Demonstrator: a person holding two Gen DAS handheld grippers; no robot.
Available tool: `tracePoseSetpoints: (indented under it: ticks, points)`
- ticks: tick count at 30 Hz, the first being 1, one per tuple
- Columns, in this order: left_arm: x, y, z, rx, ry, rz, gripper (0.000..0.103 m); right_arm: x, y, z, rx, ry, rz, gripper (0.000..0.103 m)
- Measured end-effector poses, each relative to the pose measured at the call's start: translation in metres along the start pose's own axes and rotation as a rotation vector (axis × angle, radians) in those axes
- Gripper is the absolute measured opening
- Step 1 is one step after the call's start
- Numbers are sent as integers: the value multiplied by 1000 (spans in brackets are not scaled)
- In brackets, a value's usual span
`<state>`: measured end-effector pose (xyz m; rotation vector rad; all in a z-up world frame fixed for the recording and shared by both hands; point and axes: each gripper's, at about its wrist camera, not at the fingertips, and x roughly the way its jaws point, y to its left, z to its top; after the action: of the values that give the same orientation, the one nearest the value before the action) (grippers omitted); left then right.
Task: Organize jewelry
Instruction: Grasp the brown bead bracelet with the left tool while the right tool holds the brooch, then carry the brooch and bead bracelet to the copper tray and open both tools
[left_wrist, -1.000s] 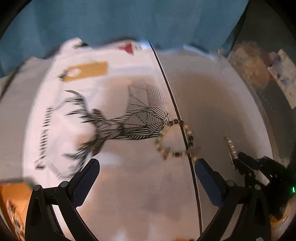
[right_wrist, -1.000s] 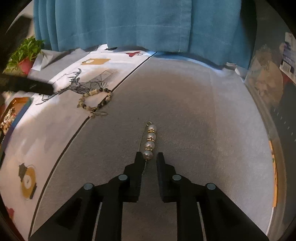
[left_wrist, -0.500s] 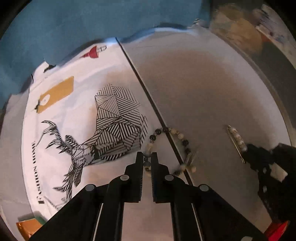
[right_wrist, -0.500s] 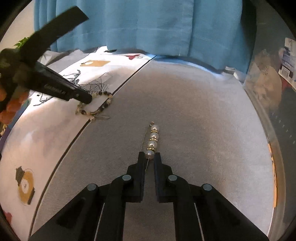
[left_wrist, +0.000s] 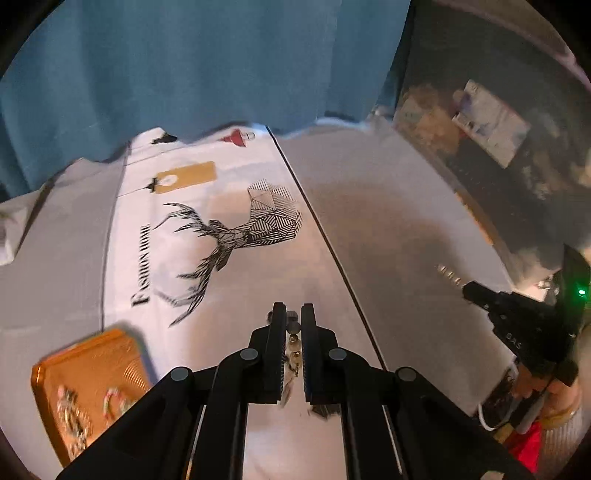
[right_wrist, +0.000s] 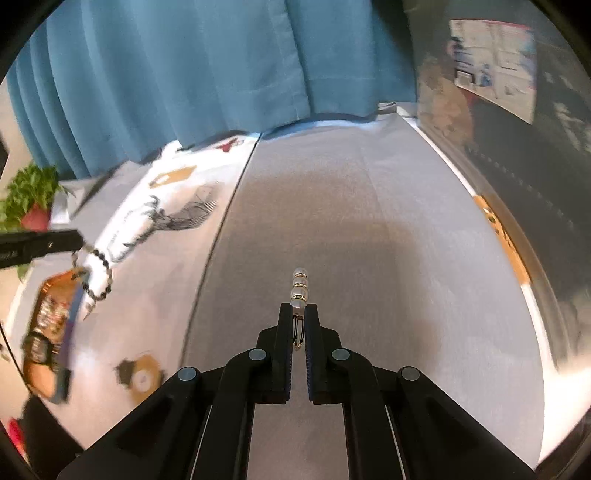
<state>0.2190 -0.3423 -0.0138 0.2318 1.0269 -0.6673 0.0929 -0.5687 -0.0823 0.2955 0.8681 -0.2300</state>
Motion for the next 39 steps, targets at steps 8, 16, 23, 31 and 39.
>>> tracePoseSetpoints:
  ticks: [8,16,23,31,39]
  points:
    - [-92,15,-42,-18,-87,-1,6,-59,38,-33,-3,-20,61,6]
    - [-178,60,-102,-71,-184,62,6,-108,122,-65,-96,-60,145,6]
    - [-225,103,-161,-119,-219,131,6,-134,205,-89,-212,-57,254,6]
    - [-233,153,-206,-212,-214,165,6,-129,277,-99,-296,-31,329,6]
    - [-215,196,-208,-267,-203,171,6,-100,321,-91,-347,-3,333,6]
